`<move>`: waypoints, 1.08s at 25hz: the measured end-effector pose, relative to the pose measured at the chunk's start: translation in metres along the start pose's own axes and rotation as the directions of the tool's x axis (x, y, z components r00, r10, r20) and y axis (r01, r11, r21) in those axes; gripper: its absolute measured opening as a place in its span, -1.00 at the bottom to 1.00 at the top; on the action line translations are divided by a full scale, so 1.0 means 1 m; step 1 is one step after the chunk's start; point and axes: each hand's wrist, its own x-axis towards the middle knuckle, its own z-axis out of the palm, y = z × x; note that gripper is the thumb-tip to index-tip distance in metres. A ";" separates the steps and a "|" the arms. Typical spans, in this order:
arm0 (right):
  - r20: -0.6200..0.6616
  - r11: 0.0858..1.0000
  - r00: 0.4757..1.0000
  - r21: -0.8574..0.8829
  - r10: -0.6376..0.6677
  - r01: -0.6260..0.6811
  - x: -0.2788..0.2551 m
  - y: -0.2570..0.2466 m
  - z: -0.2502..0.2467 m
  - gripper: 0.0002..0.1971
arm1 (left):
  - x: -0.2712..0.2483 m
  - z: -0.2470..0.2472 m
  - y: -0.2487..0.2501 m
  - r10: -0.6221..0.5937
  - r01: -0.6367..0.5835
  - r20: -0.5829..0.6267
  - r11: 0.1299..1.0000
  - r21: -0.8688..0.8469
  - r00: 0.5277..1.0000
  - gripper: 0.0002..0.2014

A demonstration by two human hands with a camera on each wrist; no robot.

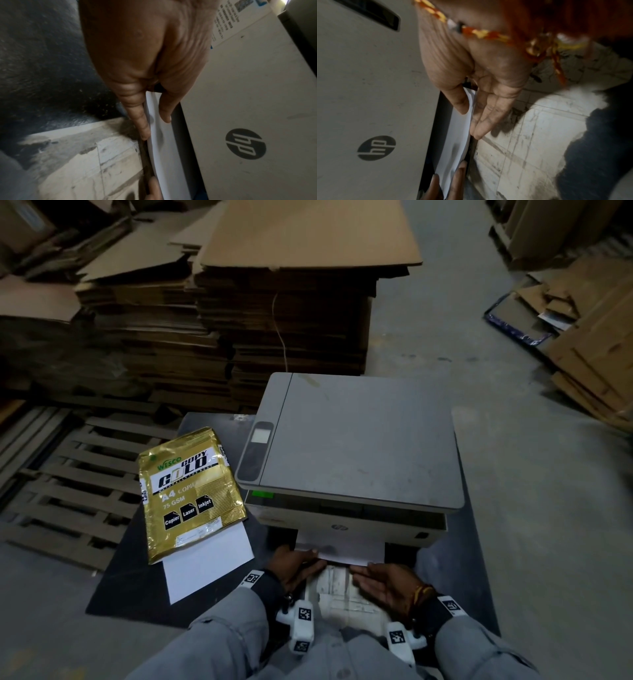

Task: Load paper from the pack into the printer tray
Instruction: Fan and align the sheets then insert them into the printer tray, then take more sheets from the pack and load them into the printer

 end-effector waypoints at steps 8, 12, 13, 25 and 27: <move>-0.014 0.998 0.999 -0.062 -0.029 0.029 -0.003 0.002 0.002 -0.73 | -0.007 0.000 -0.003 0.039 -0.039 -0.061 0.999 0.001 0.997 -0.57; -0.018 0.994 0.998 -0.094 -0.057 0.055 -0.005 0.010 0.003 -0.76 | -0.019 -0.008 0.000 0.027 -0.024 -0.063 0.999 0.034 0.998 -0.66; -0.023 0.994 0.998 -0.092 -0.055 0.053 -0.005 0.011 0.002 -0.76 | -0.023 -0.011 0.001 0.020 -0.018 -0.048 0.999 0.047 0.999 -0.68; -0.118 0.985 0.983 -0.111 -0.142 0.129 -0.025 0.036 0.014 -0.82 | -0.086 -0.077 0.012 0.159 -0.155 -0.137 0.987 0.041 0.978 -0.64; -0.054 0.971 0.978 -0.148 -0.200 0.190 -0.023 0.038 0.035 -0.85 | -0.099 -0.110 0.023 0.227 -0.224 -0.202 0.974 0.037 0.953 -0.66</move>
